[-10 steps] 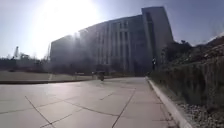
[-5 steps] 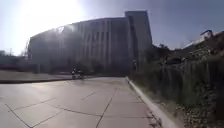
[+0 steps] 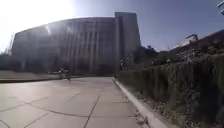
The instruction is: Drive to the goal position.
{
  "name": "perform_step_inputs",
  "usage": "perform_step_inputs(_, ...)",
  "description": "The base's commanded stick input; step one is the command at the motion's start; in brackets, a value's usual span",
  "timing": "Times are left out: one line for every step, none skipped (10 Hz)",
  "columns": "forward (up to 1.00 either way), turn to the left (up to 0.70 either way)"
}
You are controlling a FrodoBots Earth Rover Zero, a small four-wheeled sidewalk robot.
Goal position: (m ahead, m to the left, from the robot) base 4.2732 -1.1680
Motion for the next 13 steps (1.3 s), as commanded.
perform_step_inputs(0.61,-0.14)
perform_step_inputs(0.63,-0.07)
perform_step_inputs(0.65,-0.01)
perform_step_inputs(0.67,0.05)
perform_step_inputs(0.68,0.08)
perform_step_inputs(0.68,0.07)
perform_step_inputs(0.69,0.06)
perform_step_inputs(0.69,0.05)
perform_step_inputs(0.69,0.04)
perform_step_inputs(0.7,0.04)
perform_step_inputs(0.7,0.03)
perform_step_inputs(0.7,0.03)
perform_step_inputs(0.7,0.03)
